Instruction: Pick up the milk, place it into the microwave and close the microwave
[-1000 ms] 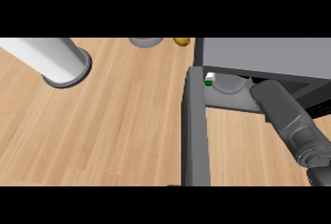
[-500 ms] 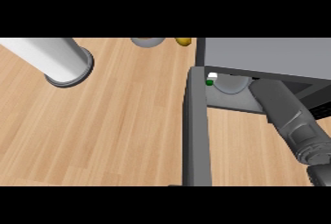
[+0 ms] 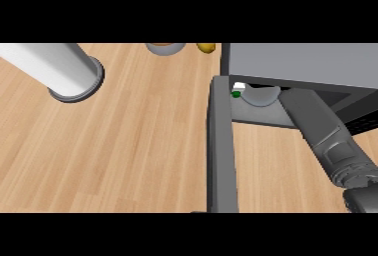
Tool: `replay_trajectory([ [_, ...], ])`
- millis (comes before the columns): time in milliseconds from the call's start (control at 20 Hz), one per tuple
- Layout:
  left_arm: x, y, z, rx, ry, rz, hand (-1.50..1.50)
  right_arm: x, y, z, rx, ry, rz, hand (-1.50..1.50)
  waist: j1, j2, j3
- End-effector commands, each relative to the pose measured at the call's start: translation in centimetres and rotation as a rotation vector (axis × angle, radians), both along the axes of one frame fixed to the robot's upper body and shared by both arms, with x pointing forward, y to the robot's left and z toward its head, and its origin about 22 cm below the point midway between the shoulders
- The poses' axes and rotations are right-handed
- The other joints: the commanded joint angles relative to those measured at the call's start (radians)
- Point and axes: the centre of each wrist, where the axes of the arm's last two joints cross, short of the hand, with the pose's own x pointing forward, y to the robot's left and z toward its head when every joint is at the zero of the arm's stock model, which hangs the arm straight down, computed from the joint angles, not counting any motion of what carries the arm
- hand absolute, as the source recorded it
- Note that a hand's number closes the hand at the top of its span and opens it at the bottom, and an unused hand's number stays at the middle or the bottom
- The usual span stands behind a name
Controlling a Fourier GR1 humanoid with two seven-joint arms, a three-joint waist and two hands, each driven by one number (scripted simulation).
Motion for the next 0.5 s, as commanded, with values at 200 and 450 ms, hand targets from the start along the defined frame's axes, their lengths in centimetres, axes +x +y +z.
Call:
replay_trajectory([
  [200, 1.2, -1.3, -1.0, -0.011, 0.005, -0.116, -1.50, -0.2, 1.7, -0.6, 0.241, 0.021, 0.136, -1.50, -0.030, -0.021, -0.007],
  [450, 0.4, -2.3, -1.6, -0.007, 0.019, -0.141, -1.50, -1.1, 0.6, -2.2, 0.392, 0.056, 0.205, -1.50, -0.055, -0.038, -0.008],
])
